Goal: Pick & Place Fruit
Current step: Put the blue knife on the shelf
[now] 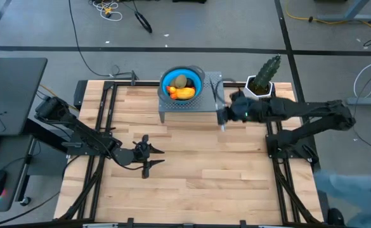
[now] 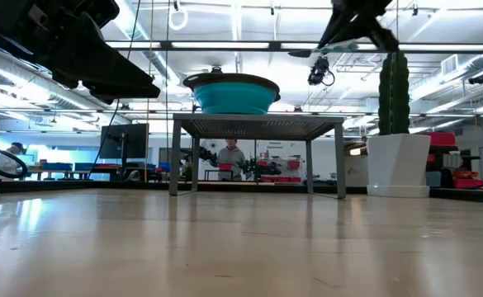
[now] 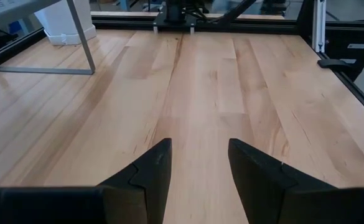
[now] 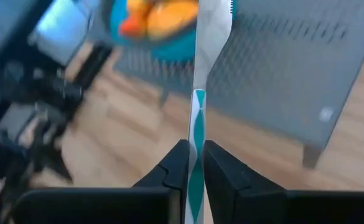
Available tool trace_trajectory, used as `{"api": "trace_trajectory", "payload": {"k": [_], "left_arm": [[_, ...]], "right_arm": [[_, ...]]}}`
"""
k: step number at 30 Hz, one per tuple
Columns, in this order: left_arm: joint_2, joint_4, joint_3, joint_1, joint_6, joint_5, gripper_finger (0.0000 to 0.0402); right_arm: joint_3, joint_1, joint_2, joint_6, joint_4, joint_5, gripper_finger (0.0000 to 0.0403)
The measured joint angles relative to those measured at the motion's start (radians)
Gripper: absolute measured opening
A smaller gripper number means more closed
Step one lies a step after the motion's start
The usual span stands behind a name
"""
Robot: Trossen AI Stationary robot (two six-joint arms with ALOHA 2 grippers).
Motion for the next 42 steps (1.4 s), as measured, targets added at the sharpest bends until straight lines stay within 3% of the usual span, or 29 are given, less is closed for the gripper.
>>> {"api": "trace_trajectory", "payload": {"k": [5, 10, 13, 21, 42], "left_arm": [[0.000, 0.000, 0.000, 0.000, 0.011, 0.000, 0.0169], [0.000, 0.003, 0.000, 0.007, 0.027, -0.008, 0.0169], [0.000, 0.025, 0.000, 0.014, 0.031, -0.008, 0.0169], [0.000, 0.049, 0.000, 0.015, 0.059, -0.008, 0.0169], [0.000, 0.049, 0.000, 0.015, 0.047, -0.004, 0.0169]], "right_arm": [[0.000, -0.146, 0.006, -0.097, 0.144, -0.079, 0.0045], [0.000, -0.267, 0.017, -0.021, 0.113, -0.092, 0.0046], [0.000, -0.323, 0.044, -0.005, 0.126, -0.159, 0.0046], [0.000, -0.375, 0.190, 0.006, 0.211, -0.290, 0.0045], [0.001, -0.477, 0.299, 0.020, 0.213, -0.348, 0.0044]]}}
